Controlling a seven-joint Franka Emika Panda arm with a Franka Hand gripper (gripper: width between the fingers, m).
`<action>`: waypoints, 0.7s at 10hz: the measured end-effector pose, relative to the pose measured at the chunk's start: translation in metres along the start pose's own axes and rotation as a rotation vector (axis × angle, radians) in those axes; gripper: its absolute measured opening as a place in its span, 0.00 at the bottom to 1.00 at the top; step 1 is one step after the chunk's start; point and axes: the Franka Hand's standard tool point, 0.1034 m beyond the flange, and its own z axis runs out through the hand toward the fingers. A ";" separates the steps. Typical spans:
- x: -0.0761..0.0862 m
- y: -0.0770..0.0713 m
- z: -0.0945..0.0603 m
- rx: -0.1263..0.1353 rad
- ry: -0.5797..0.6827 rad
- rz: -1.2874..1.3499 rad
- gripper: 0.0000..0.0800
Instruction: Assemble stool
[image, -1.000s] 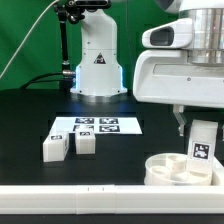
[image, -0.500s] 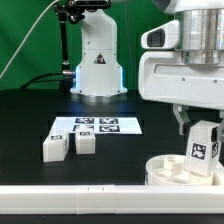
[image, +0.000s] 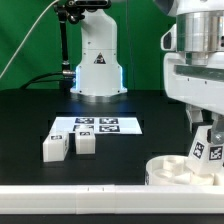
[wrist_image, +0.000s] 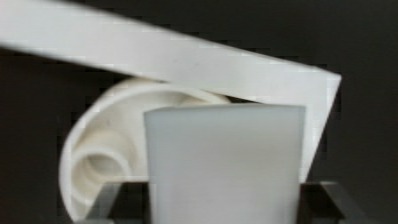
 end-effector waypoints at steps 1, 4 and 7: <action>0.000 0.000 0.000 0.007 -0.009 0.083 0.42; 0.000 0.000 0.000 0.005 -0.020 0.240 0.42; -0.001 0.000 0.000 0.002 -0.020 0.227 0.65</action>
Offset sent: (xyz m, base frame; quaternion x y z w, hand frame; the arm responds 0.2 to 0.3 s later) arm 0.0021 -0.0057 0.0033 0.0034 0.0045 0.1798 0.9837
